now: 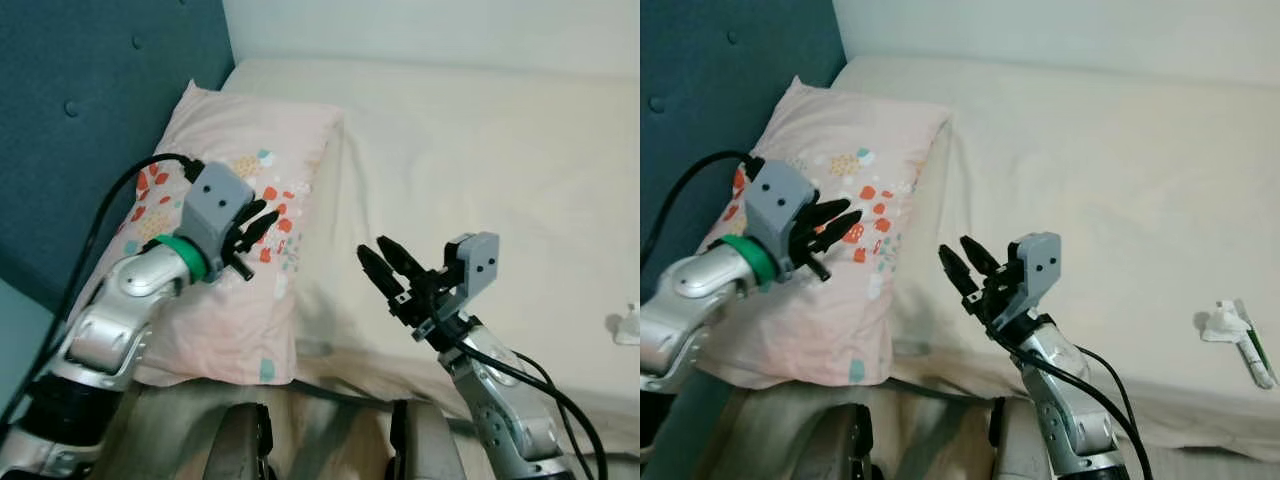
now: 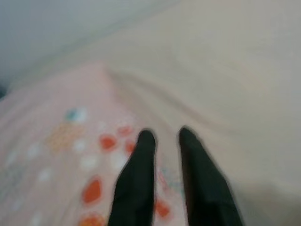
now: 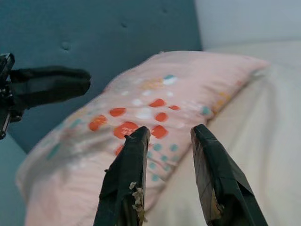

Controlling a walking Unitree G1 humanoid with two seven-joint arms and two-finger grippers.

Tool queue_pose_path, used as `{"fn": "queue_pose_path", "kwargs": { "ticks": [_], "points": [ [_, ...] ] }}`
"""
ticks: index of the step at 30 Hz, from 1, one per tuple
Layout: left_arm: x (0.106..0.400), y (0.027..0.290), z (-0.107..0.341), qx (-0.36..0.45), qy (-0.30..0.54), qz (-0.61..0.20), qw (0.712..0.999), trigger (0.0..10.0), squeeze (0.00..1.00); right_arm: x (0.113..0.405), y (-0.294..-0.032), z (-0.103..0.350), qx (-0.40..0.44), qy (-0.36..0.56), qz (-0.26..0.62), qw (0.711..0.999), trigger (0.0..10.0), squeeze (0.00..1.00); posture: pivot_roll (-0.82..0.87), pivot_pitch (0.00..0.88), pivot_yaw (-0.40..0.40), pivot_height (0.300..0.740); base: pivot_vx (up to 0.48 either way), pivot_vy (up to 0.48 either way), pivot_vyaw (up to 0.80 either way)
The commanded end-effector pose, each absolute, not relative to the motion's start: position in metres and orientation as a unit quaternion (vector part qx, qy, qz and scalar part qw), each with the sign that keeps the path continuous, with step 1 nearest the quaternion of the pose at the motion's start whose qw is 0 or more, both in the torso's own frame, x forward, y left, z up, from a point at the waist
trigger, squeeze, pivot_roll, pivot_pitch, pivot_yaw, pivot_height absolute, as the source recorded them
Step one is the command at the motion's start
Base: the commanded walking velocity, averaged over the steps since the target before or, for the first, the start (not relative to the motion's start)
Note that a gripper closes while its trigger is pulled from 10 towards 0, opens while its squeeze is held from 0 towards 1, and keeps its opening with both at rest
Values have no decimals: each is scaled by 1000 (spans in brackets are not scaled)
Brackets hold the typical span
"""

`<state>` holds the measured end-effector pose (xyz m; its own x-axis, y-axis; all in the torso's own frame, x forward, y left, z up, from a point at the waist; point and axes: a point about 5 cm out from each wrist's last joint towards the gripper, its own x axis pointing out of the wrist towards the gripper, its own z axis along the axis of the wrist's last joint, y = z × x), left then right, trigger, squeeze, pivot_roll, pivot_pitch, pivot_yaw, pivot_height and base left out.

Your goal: Clean up the room

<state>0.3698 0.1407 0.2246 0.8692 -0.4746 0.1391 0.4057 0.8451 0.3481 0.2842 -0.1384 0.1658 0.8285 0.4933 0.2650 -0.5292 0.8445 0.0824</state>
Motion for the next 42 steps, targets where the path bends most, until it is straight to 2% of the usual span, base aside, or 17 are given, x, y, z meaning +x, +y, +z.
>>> {"fn": "queue_pose_path", "kwargs": {
  "ticks": [1, 2, 3, 5, 6, 10, 16, 18, 26, 31, 37, 40, 42],
  "points": [
    [399, 154, 206, 159, -132, -173, 963, 10000, 0, 286, -133, 169, 78, -123, 274, 951, 10000, 0, 25, 135, 58, 610, 0, 0, 0],
    [399, 154, 206, 159, -132, -173, 963, 10000, 0, 286, -133, 169, 78, -123, 274, 951, 10000, 0, 25, 135, 58, 610, 0, 0, 0],
    [399, 134, 207, 151, -154, -181, 960, 10000, 0, 288, -135, 171, 78, -128, 268, 952, 10000, 0, 12, 131, 55, 610, 0, 0, 0],
    [399, 134, 207, 151, -154, -181, 960, 10000, 0, 288, -135, 171, 78, -128, 268, 952, 10000, 0, 12, 131, 55, 610, 0, 0, 0],
    [395, 136, 215, 154, -153, -153, 964, 10000, 0, 290, -137, 172, 78, -131, 264, 953, 10000, 0, 12, 131, 55, 610, 0, 0, 0],
    [364, 120, 220, 151, -114, -158, 969, 10000, 0, 295, -146, 178, 81, -145, 230, 959, 10000, 0, 2, 131, 51, 610, 0, 0, 0],
    [361, 120, 221, 148, -112, -150, 971, 10000, 0, 296, -147, 179, 81, -148, 224, 960, 10000, 0, 1, 132, 49, 610, 0, 0, 0],
    [375, 122, 219, 139, -139, -145, 970, 10000, 0, 296, -146, 179, 81, -150, 224, 960, 10000, 0, 1, 132, 49, 610, 0, 0, 0],
    [382, 121, 212, 141, -161, -146, 966, 10000, 0, 297, -145, 180, 83, -152, 224, 959, 10000, 0, 7, 127, 47, 610, 0, 0, 0],
    [364, 133, 213, 144, -113, -132, 974, 10000, 0, 301, -144, 180, 84, -153, 222, 959, 10000, 0, 24, 122, 42, 610, 0, 0, 0],
    [358, 146, 214, 211, -86, -206, 952, 10000, 0, 301, -143, 180, 85, -154, 223, 959, 10000, 0, 31, 124, 44, 610, 0, 0, 0],
    [358, 165, 214, 312, -66, -264, 910, 10000, 0, 301, -143, 178, 86, -151, 223, 959, 10000, 0, 31, 124, 44, 610, 0, 0, 0],
    [358, 169, 214, 330, -60, -273, 902, 10000, 0, 301, -142, 177, 87, -151, 224, 959, 10000, 0, 31, 124, 44, 610, 0, 0, 0]
  ]
}}
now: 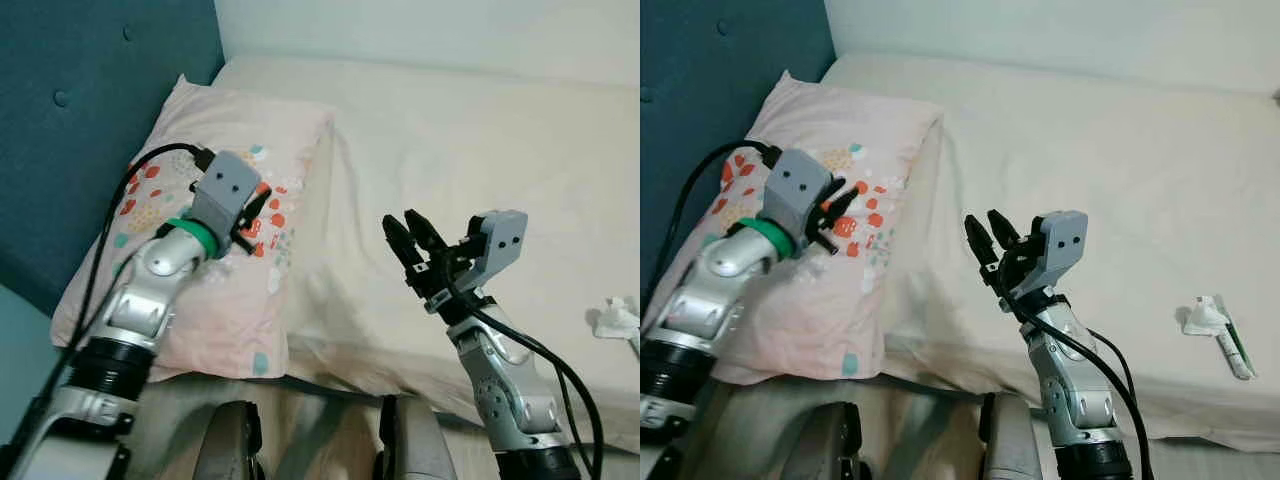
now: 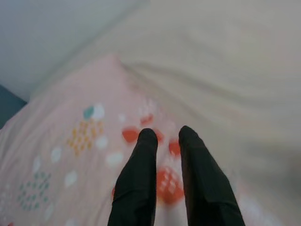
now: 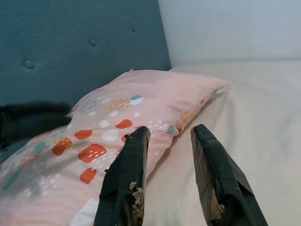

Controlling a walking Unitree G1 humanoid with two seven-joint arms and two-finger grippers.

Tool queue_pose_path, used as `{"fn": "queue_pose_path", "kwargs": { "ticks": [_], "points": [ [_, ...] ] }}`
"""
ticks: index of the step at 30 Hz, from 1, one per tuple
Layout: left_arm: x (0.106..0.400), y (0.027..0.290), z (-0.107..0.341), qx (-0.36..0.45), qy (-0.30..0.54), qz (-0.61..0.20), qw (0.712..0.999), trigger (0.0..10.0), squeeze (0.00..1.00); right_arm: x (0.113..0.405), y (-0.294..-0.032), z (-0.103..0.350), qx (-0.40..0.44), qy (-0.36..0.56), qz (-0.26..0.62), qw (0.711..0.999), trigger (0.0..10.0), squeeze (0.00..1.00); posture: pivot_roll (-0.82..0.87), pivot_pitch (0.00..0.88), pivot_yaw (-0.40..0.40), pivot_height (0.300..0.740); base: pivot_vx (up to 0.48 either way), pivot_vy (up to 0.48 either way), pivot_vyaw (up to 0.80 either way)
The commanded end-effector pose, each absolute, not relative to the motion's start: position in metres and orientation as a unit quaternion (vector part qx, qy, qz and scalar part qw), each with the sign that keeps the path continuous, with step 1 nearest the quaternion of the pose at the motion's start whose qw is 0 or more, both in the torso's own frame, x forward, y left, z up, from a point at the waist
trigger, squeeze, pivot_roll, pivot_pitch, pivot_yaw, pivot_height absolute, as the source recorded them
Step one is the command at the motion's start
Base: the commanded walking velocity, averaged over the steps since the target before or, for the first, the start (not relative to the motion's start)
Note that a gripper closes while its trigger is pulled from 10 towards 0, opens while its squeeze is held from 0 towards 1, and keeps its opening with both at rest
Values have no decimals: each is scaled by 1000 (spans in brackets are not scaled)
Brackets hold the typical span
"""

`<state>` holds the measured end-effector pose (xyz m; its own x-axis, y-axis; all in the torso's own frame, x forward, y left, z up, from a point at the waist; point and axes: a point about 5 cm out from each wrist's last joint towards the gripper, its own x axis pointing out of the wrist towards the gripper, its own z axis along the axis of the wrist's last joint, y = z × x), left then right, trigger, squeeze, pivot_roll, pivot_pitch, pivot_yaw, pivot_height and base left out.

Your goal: Clean up the room

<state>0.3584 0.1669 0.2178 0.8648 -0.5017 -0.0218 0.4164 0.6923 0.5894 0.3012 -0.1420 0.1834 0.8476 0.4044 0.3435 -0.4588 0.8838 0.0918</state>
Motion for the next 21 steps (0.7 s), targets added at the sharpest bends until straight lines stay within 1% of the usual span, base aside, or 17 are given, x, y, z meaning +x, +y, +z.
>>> {"fn": "queue_pose_path", "kwargs": {
  "ticks": [1, 2, 3, 4, 5, 6, 7, 8, 9, 10, 12, 16, 17, 18, 19, 20, 21],
  "points": [
    [358, 169, 214, 330, -60, -273, 902, 10000, 0, 301, -142, 177, 87, -151, 224, 959, 10000, 0, 31, 124, 44, 610, 0, 0, 0],
    [358, 169, 214, 330, -60, -273, 902, 10000, 0, 301, -142, 177, 87, -151, 224, 959, 10000, 0, 31, 124, 44, 610, 0, 0, 0],
    [353, 173, 212, 386, -51, -305, 869, 10000, 0, 301, -142, 177, 87, -151, 225, 959, 10000, 0, 42, 123, 45, 610, 0, 0, 0],
    [346, 175, 208, 444, -30, -346, 826, 10000, 0, 302, -141, 177, 87, -151, 226, 958, 10000, 0, 41, 121, 47, 610, 0, 0, 0],
    [338, 175, 203, 482, -12, -384, 788, 10000, 0, 302, -141, 178, 87, -152, 226, 958, 10000, 0, 41, 121, 47, 610, 0, 0, 0],
    [331, 173, 199, 501, 4, -414, 760, 10000, 0, 303, -141, 178, 87, -152, 227, 958, 10000, 0, 41, 121, 47, 610, 0, 0, 0],
    [331, 173, 199, 501, 4, -414, 760, 10000, 0, 303, -141, 178, 87, -152, 227, 958, 10000, 0, 41, 121, 47, 610, 0, 0, 0],
    [326, 168, 195, 508, 17, -443, 738, 10000, 0, 303, -140, 178, 87, -152, 228, 958, 10000, 0, 40, 118, 45, 610, 0, 0, 0],
    [324, 165, 192, 510, 23, -460, 727, 10000, 0, 303, -140, 178, 86, -152, 228, 958, 10000, 0, 40, 118, 45, 610, 0, 0, 0],
    [324, 165, 192, 510, 23, -460, 727, 10000, 0, 303, -140, 178, 86, -152, 228, 958, 10000, 0, 40, 118, 45, 610, 0, 0, 0],
    [324, 162, 183, 547, 46, -487, 679, 10000, 0, 303, -141, 179, 84, -153, 227, 958, 10000, 0, 31, 115, 50, 610, 0, 0, 0],
    [332, 177, 185, 607, 72, -483, 627, 10000, 0, 302, -143, 178, 85, -155, 222, 959, 10000, 0, 22, 112, 58, 610, 0, 0, 0],
    [332, 177, 185, 607, 72, -483, 627, 10000, 0, 302, -143, 178, 85, -155, 222, 959, 10000, 0, 22, 112, 58, 610, 0, 0, 0],
    [333, 181, 186, 620, 77, -481, 615, 10000, 0, 301, -144, 178, 86, -155, 222, 959, 10000, 0, 22, 112, 58, 610, 0, 0, 0],
    [333, 181, 186, 620, 77, -481, 615, 10000, 0, 301, -144, 178, 86, -155, 222, 959, 10000, 0, 22, 112, 58, 610, 0, 0, 0],
    [335, 194, 175, 653, 117, -482, 573, 10000, 0, 301, -144, 176, 86, -153, 220, 959, 10000, 0, 22, 112, 58, 610, 0, 0, 0],
    [335, 197, 165, 663, 136, -484, 555, 10000, 0, 301, -143, 175, 86, -152, 221, 959, 10000, 0, 40, 109, 60, 610, 0, 0, 0]
  ]
}}
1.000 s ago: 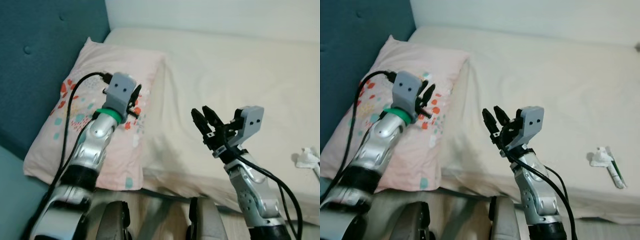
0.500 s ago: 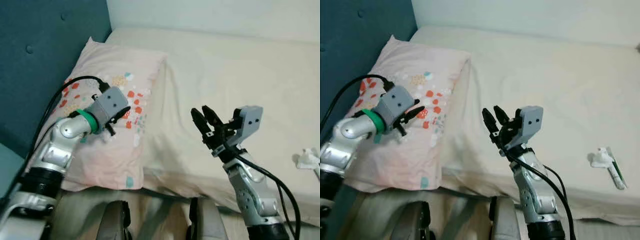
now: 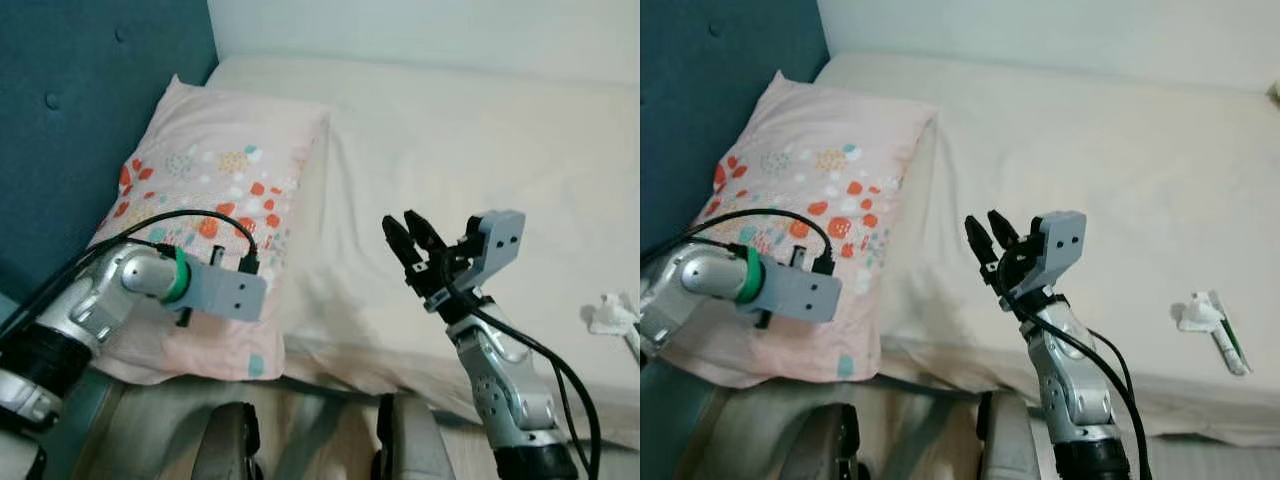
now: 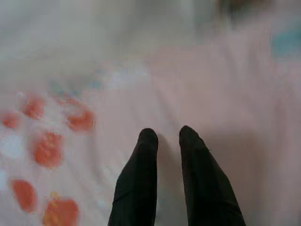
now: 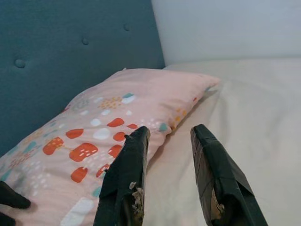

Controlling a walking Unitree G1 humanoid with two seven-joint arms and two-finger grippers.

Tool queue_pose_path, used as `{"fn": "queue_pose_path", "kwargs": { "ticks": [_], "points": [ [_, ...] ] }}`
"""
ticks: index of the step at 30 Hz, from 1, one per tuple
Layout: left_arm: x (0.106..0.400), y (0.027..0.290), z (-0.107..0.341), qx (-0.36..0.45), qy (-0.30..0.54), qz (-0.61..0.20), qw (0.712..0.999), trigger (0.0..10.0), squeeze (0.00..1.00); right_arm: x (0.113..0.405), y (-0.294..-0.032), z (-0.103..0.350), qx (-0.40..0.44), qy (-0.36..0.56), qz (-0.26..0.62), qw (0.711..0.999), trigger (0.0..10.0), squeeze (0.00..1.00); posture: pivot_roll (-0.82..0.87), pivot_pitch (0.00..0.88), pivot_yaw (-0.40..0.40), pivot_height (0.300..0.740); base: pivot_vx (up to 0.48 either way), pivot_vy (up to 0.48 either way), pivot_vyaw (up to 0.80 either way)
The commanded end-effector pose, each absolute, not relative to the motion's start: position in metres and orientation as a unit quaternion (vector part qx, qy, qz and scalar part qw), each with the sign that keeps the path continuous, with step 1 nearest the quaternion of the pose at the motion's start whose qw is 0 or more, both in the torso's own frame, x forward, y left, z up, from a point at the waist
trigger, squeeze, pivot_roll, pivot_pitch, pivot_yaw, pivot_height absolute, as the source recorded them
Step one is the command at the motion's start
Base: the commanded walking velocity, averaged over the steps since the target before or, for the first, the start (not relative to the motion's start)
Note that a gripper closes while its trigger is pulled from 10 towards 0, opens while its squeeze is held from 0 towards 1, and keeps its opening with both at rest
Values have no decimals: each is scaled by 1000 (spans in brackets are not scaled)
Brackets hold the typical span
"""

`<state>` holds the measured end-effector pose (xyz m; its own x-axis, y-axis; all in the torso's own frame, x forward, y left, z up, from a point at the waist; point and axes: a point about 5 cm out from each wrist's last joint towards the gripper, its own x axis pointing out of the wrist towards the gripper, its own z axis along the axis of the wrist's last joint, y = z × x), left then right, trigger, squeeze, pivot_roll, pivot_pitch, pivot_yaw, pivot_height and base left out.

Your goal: Clean up the room

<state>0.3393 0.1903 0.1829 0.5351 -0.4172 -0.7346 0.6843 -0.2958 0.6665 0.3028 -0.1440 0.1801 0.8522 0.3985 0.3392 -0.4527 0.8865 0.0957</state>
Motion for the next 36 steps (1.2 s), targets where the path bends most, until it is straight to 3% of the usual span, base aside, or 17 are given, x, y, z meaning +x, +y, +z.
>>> {"fn": "queue_pose_path", "kwargs": {
  "ticks": [1, 4, 7, 8, 15, 19, 20, 22, 24, 25, 26, 27, 28, 29, 32, 35, 36],
  "points": [
    [335, 199, 159, 669, 149, -485, 543, 10000, 0, 301, -143, 174, 87, -151, 222, 959, 10000, 0, 40, 109, 60, 610, 0, 0, 0],
    [334, 198, 149, 669, 162, -494, 532, 10000, 0, 302, -142, 175, 87, -152, 224, 959, 10000, 0, 39, 108, 56, 610, 0, 0, 0],
    [336, 202, 128, 685, 200, -501, 490, 10000, 0, 303, -140, 178, 87, -157, 225, 958, 10000, 0, 29, 105, 66, 610, 0, 0, 0],
    [336, 202, 128, 685, 200, -501, 490, 10000, 0, 303, -140, 178, 87, -157, 225, 958, 10000, 0, 29, 105, 66, 610, 0, 0, 0],
    [343, 232, 129, 716, 252, -459, 463, 10000, 0, 300, -145, 174, 86, -153, 216, 961, 10000, 0, 34, 109, 70, 610, 0, 0, 0],
    [338, 246, 110, 732, 291, -452, 419, 10000, 0, 300, -142, 174, 88, -153, 219, 960, 10000, 0, 34, 109, 70, 610, 0, 0, 0],
    [338, 246, 110, 732, 291, -452, 419, 10000, 0, 300, -142, 174, 88, -153, 219, 960, 10000, 0, 34, 109, 70, 610, 0, 0, 0],
    [346, 239, 102, 746, 273, -409, 449, 10000, 0, 301, -142, 175, 89, -153, 220, 959, 10000, 0, 37, 111, 70, 610, 0, 0, 0],
    [362, 216, 106, 742, 220, -351, 527, 10000, 0, 302, -141, 175, 89, -154, 220, 959, 10000, 0, 37, 111, 70, 610, 0, 0, 0],
    [362, 216, 106, 742, 220, -351, 527, 10000, 0, 302, -141, 175, 89, -154, 220, 959, 10000, 0, 37, 111, 70, 610, 0, 0, 0],
    [369, 202, 110, 730, 194, -331, 566, 10000, 0, 302, -142, 175, 88, -154, 220, 959, 10000, 0, 26, 114, 65, 610, 0, 0, 0],
    [369, 202, 110, 730, 194, -331, 566, 10000, 0, 302, -142, 175, 88, -154, 220, 959, 10000, 0, 26, 114, 65, 610, 0, 0, 0],
    [382, 172, 123, 706, 135, -295, 630, 10000, 0, 301, -142, 176, 88, -155, 220, 959, 10000, 0, 26, 114, 65, 610, 0, 0, 0],
    [382, 172, 123, 706, 135, -295, 630, 10000, 0, 301, -142, 176, 88, -155, 220, 959, 10000, 0, 26, 114, 65, 610, 0, 0, 0],
    [397, 132, 150, 678, 36, -237, 695, 10000, 35, 300, -144, 177, 86, -156, 217, 960, 10000, 0, 4, 117, 65, 610, 0, 0, 0],
    [400, 122, 160, 674, 5, -218, 706, 10000, 35, 300, -144, 177, 86, -156, 216, 960, 10000, 0, 4, 117, 65, 610, 0, 0, 0],
    [403, 117, 167, 675, -18, -196, 711, 10000, 110, 300, -144, 177, 86, -157, 215, 960, 10000, 0, -3, 118, 68, 610, 0, 0, 0]
  ]
}}
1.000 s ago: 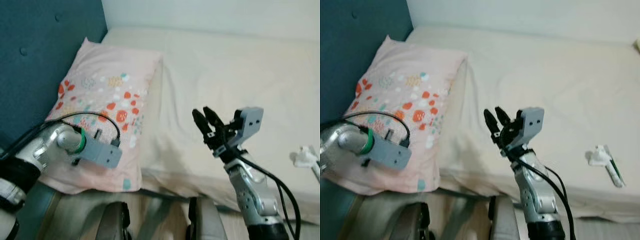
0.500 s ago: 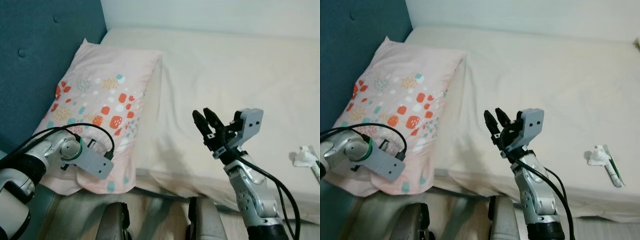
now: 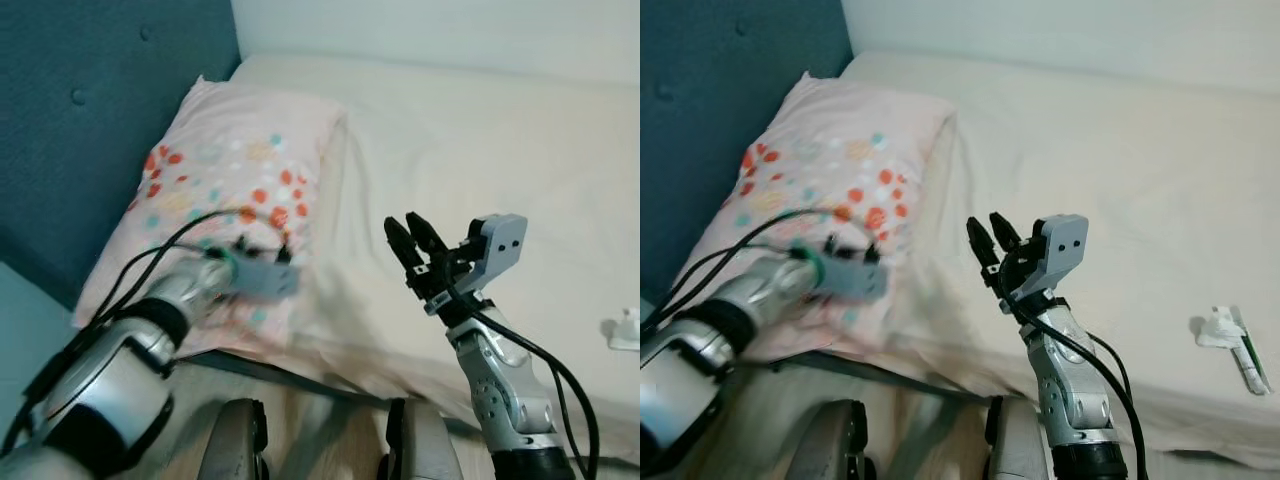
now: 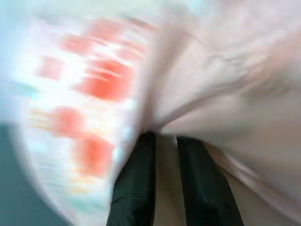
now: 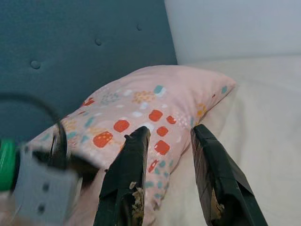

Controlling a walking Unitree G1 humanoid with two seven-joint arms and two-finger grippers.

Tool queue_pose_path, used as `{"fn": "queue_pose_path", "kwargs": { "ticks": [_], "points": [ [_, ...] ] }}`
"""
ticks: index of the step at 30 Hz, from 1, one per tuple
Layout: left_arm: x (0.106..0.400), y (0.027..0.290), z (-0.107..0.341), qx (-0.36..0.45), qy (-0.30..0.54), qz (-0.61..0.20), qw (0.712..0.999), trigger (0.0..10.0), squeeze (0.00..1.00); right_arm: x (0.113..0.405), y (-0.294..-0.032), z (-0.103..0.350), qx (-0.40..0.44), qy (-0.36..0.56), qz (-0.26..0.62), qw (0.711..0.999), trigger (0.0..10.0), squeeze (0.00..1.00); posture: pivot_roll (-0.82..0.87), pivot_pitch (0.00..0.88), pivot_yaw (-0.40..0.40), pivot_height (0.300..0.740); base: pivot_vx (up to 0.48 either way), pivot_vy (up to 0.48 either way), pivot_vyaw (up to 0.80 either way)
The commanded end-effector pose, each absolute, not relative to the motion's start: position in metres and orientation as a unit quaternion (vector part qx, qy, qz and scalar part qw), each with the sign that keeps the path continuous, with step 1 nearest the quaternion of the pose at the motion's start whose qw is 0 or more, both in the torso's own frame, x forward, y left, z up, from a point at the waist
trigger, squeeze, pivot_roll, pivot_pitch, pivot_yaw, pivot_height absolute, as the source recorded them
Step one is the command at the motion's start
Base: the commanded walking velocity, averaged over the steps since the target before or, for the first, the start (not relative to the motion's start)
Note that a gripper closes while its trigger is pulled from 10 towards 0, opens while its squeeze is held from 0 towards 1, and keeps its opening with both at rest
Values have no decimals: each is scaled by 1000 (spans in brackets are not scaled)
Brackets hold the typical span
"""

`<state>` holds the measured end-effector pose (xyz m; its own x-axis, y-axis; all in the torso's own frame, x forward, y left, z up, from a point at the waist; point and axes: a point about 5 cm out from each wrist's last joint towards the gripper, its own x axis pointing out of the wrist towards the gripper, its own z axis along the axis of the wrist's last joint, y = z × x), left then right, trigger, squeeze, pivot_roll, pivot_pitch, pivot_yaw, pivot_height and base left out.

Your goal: Clean up the room

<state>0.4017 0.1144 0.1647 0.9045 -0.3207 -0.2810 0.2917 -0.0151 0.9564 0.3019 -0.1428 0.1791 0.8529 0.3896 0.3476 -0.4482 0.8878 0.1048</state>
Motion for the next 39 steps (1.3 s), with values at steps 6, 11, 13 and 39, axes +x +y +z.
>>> {"fn": "queue_pose_path", "kwargs": {
  "ticks": [6, 11, 13, 39],
  "points": [
    [410, 96, 193, 653, -96, -109, 743, 10000, 145, 299, -144, 177, 86, -158, 212, 960, 10000, 0, -16, 122, 76, 610, 0, 0, 0],
    [411, 86, 200, 646, -119, -78, 750, 10000, 137, 298, -143, 177, 88, -159, 209, 961, 10000, 0, -24, 123, 81, 610, 0, 0, 0],
    [408, 90, 182, 666, -74, -137, 729, 10000, 125, 296, -145, 178, 87, -160, 207, 961, 10000, 0, -23, 126, 83, 610, 0, 0, 0],
    [270, 202, 165, 485, 92, -416, 764, 10000, 98, 299, -143, 171, 92, -141, 227, 959, 10000, 0, 81, 159, 42, 610, 0, 0, 0]
  ]
}}
